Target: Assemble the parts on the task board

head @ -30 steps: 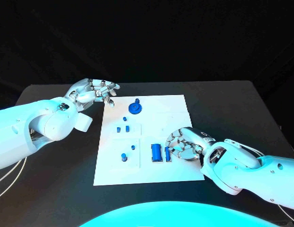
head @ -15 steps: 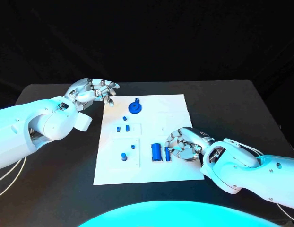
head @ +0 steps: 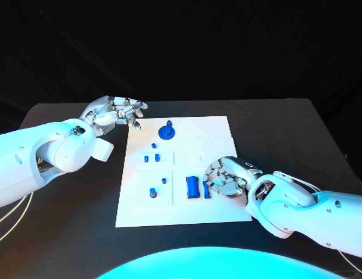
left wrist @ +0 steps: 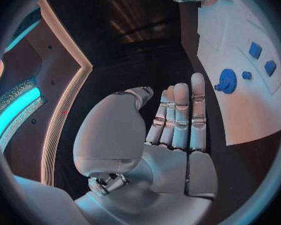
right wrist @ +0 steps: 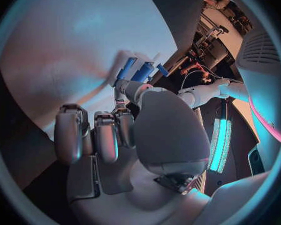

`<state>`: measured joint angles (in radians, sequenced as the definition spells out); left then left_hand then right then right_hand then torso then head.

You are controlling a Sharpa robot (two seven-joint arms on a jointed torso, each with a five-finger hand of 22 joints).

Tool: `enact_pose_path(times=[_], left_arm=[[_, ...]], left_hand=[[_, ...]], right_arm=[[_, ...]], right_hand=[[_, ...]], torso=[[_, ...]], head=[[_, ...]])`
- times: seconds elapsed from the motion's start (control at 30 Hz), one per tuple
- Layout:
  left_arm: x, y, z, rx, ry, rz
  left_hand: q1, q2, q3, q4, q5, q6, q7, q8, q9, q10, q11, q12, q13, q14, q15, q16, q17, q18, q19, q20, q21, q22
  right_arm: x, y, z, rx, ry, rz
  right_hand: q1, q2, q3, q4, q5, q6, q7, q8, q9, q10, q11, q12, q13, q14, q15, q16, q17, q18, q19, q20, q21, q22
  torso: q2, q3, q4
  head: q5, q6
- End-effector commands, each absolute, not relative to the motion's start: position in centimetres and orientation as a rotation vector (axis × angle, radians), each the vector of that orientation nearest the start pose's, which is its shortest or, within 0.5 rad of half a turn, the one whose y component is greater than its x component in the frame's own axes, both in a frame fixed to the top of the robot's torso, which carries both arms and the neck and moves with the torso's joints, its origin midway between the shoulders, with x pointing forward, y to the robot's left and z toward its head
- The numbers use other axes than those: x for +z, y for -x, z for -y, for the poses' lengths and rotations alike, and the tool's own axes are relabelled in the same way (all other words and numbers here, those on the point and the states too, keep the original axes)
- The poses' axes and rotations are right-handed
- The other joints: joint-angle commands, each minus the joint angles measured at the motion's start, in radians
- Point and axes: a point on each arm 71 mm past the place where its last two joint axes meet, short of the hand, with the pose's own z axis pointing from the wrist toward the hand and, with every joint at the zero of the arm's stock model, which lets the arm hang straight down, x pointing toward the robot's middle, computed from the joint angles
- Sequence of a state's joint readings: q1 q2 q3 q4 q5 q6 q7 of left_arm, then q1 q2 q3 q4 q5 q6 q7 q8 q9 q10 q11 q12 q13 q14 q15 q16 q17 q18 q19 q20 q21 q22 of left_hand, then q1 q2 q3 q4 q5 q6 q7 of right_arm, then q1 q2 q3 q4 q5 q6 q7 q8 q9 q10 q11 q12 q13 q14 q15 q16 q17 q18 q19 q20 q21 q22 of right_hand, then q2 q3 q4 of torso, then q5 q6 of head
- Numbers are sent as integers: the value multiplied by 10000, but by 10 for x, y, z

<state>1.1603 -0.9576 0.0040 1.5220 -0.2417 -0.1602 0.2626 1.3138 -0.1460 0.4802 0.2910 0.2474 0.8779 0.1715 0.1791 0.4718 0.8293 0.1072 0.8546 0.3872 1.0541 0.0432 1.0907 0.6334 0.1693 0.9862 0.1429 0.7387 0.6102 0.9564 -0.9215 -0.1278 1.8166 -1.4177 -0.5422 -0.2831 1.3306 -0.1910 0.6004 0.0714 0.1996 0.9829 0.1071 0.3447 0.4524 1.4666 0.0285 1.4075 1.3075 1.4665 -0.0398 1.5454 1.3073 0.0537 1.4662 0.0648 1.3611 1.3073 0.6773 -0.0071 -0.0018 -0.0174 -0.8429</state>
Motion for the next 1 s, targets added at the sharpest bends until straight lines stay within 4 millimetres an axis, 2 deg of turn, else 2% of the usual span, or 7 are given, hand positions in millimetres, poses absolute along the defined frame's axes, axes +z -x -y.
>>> enact_pose_path(times=[0.03,0.23,0.53,0.7,0.87,0.93,1.0], left_arm=[[-185,-481,-254,-14643,9293,-16207],[-185,-481,-253,-14646,9293,-16213],[-185,-481,-253,-14660,9286,-16216],[-185,-482,-253,-14649,9290,-16195],[-186,-482,-254,-14689,9438,-16117],[-186,-483,-254,-14734,9589,-16047],[-188,-484,-255,-14768,9777,-15933]], left_hand=[[-46,91,11,-20,50,-66,22,-11,-11,-83,-20,53,-8,-86,-13,-36,16,139,56,-4,-45,-9],[-46,91,11,-20,50,-66,22,-11,-11,-83,-20,53,-8,-86,-13,-36,16,139,56,-4,-45,-9],[-46,91,11,-20,50,-66,22,-11,-11,-83,-20,53,-8,-86,-13,-36,16,139,56,-4,-45,-9],[-46,91,11,-20,50,-66,22,-11,-11,-83,-20,53,-8,-86,-13,-36,16,139,56,-4,-45,-9],[-45,106,16,-17,49,-66,24,-8,-11,-87,-18,59,-18,-86,-13,-39,19,139,65,-5,-58,-18],[-61,84,-1,-12,42,-72,29,-10,-13,-91,-14,60,-21,-88,-10,-41,19,138,67,-4,-62,-21],[-68,68,-12,-13,40,-77,30,-12,-14,-94,-12,60,-23,-90,-9,-43,20,137,67,-3,-66,-23]], right_arm=[[-277,-361,167,7592,-950,-18267],[-279,-362,166,7502,-996,-18274],[-276,-362,168,7594,-1185,-17868],[-268,-359,170,8431,-1723,-17199],[-252,-365,179,9729,-3545,-16251],[-247,-371,184,10043,-4278,-16004],[-242,-382,191,10312,-5007,-15762]], right_hand=[[40,-8,-1,-97,-23,161,-46,123,16,68,-66,45,1460,959,-66,54,2277,-186,632,-69,67,2171],[-28,-28,-88,-116,-32,342,-150,349,119,68,-145,35,1449,961,-127,56,2282,-183,630,-116,55,2168],[-90,-87,-148,-107,-34,349,-182,423,153,69,-175,34,1448,958,-155,49,2270,-176,622,-140,17,2159],[-155,-186,-197,-87,-22,228,-170,432,154,15,-178,-46,1390,946,-166,20,2220,-157,597,-160,-100,2131],[-149,-296,-190,-112,-17,-122,-44,330,95,-85,-83,-170,1303,920,-104,-43,2113,-102,515,-138,-460,2047],[-212,-363,-268,-96,-40,-207,-1,308,80,-137,-41,-238,1253,908,-68,-71,2069,-75,474,-114,-634,2006],[-240,-370,-323,-89,-40,-325,44,269,57,-244,-3,-386,1145,875,-35,-148,1940,-25,400,-88,-951,1931]], torso=[[2,4,-3],[-2,4,-3],[-11,-4,-6],[-29,-10,-12],[-42,-32,-25],[-60,-44,-33],[-110,-77,-49]], head=[[-10,-15],[-17,-22],[-23,4],[-20,77],[-23,200],[-41,272],[-43,326]])
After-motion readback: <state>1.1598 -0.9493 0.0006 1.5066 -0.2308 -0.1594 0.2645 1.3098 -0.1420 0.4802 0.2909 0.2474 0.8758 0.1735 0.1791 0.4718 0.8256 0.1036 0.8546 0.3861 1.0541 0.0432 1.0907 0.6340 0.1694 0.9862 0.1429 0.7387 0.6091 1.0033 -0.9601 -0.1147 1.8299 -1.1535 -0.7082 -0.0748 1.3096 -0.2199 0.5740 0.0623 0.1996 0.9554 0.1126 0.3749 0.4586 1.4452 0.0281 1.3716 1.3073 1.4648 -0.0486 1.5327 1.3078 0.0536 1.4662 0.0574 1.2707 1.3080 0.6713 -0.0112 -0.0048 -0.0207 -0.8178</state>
